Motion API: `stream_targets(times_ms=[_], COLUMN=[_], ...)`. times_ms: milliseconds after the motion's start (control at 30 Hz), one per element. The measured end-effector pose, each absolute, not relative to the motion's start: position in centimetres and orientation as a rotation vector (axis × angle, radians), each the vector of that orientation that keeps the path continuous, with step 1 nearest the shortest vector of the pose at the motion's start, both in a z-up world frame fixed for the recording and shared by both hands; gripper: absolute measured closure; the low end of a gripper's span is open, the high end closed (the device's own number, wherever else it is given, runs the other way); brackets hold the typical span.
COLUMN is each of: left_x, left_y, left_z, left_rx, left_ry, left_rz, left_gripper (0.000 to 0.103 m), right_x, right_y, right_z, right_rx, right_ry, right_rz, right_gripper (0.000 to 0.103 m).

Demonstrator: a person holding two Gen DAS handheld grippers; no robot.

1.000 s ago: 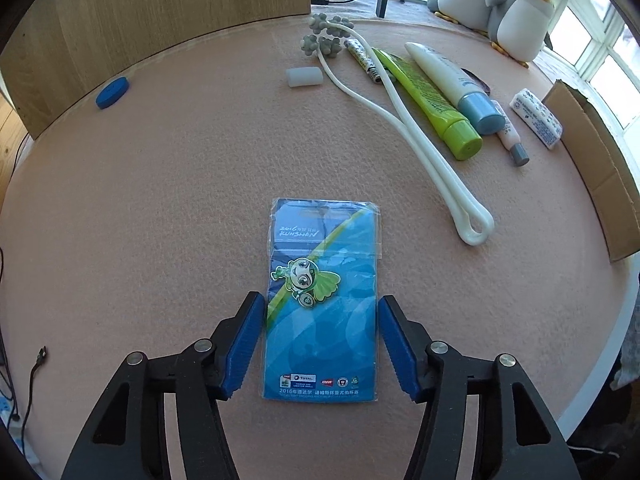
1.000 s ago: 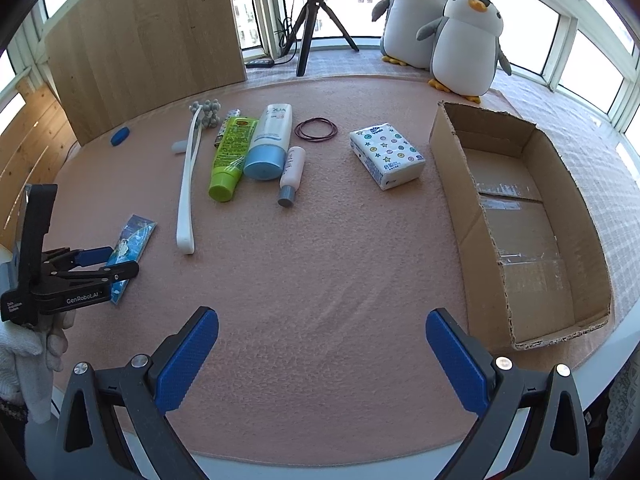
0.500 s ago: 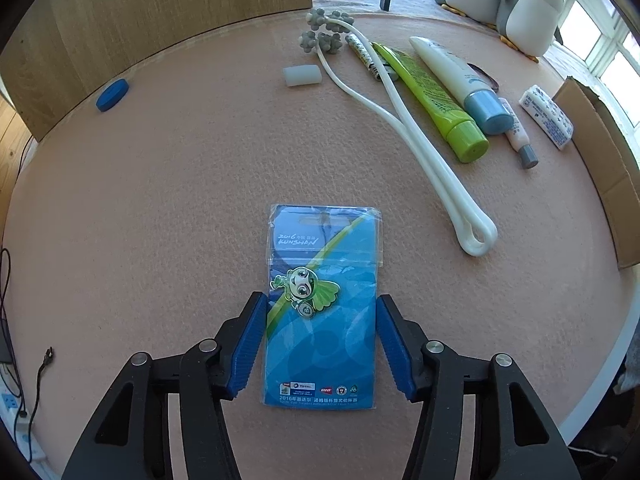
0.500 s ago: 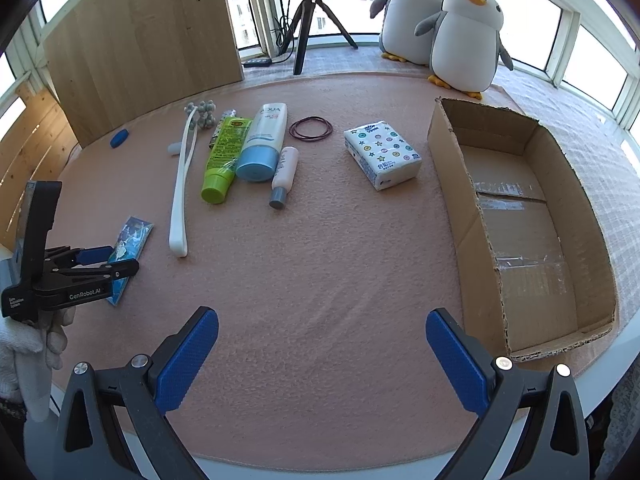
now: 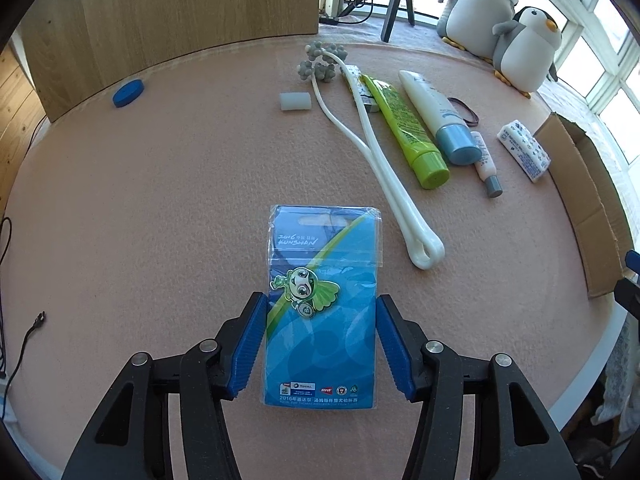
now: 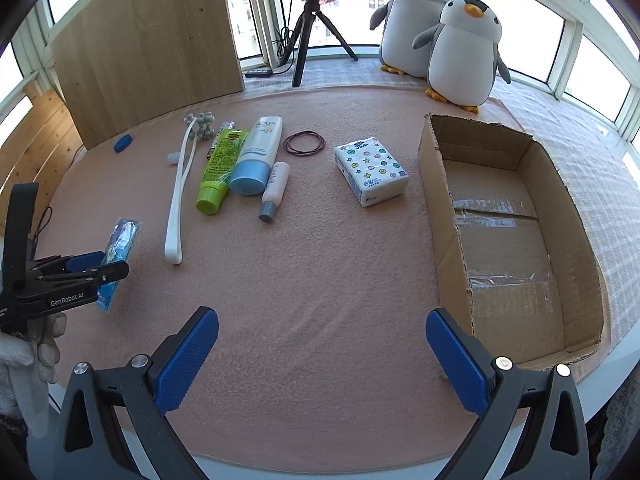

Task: Organize objects
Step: 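Carry the blue card package with the left tool into the cardboard box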

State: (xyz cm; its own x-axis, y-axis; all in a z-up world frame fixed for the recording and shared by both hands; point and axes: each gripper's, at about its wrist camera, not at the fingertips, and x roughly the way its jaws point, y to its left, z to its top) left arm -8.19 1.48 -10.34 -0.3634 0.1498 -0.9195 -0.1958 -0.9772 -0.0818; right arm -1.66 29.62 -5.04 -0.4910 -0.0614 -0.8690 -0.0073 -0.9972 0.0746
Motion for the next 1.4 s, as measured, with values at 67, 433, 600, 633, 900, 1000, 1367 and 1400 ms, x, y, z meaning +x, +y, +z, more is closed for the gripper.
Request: stream_targets(times_ms=[67,433,600,633,900,1000,1367,1400], left_x=[-8.0,-8.2,-8.8,-8.9,-8.9,-8.8,-7.8,-7.7], left_y=[2.5,14.2,21.0,22.4,31.7,34.1,38.9,39.0], left_z=[-9.5,-4.2,-3.3,-3.3,-3.2,-3.6,-3.1,-3.0], left_rx=[-1.606,-1.405,-1.337,-1.325,-1.257,-1.254,-1.208,-1.209], left_ry=[0.075,0.107,0.147,0.153,0.199,0.205,0.241,0.246], left_rz=[2.447,2.384,2.319,2.308,2.202,2.168,2.119,2.119], left_gripper=[0.044,0.044,0.044,0.044,0.044,0.044,0.042,0.039], right_x=[-1.5,-0.6,0.2,0.4,1.9,2.5,4.0,4.0], right_y=[30.2,35.0,37.7,38.3,42.7,44.1,46.6,46.6], right_z=[-4.7,-3.5,-3.1,-3.0,-3.2,-3.5,-4.2,-4.2], right_rx=[1.554,1.527,1.529,1.529,1.569,1.588,1.635,1.637], right_ry=[-0.105,-0.121,-0.146,-0.153,-0.209,-0.236,-0.306,-0.307], right_rz=[-2.695,-2.773,-2.816,-2.825,-2.888,-2.905,-2.934,-2.934], right_gripper=[0.001,0.001,0.001,0.001,0.001,0.001,0.001,0.001])
